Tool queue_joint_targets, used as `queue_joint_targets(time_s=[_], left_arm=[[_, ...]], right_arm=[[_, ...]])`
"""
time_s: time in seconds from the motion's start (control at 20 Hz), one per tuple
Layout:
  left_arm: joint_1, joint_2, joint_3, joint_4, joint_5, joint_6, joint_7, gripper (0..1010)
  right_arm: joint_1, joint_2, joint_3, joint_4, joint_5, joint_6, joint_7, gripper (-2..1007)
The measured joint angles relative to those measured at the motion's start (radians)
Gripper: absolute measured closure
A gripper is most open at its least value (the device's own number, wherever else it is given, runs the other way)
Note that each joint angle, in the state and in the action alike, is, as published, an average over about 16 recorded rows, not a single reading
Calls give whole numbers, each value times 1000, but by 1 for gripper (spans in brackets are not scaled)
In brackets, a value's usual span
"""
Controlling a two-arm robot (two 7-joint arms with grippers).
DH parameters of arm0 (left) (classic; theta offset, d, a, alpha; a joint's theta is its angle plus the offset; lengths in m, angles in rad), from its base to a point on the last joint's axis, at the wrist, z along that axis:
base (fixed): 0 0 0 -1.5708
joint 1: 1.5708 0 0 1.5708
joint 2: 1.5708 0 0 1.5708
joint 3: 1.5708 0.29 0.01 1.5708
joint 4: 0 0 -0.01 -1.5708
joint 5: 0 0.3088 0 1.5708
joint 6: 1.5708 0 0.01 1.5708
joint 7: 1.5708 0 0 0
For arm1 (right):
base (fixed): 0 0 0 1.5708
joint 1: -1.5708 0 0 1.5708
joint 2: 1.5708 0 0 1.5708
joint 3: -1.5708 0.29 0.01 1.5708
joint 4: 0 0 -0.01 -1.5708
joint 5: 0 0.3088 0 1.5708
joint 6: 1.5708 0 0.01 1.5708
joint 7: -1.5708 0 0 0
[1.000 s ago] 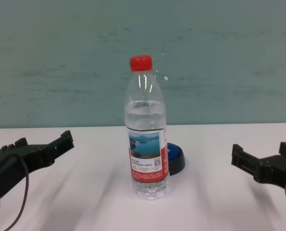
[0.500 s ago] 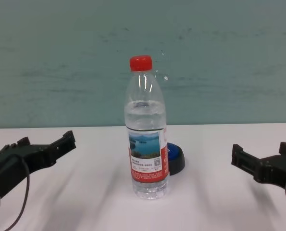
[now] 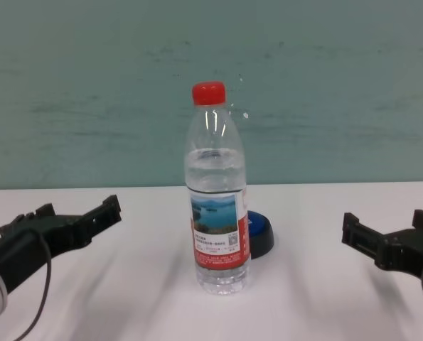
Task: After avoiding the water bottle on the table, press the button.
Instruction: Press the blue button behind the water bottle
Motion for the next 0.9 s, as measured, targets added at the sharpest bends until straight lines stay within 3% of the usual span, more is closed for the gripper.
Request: queue_joint_targets(time_s=[0.45, 0.9], left_arm=[[6, -11, -14, -18, 29, 4, -24, 0], [53, 1, -30, -75, 42, 5, -49, 0]], right_arm=[[0, 0, 0, 0, 0, 0, 0, 1], [0, 0, 0, 0, 0, 0, 0, 1]])
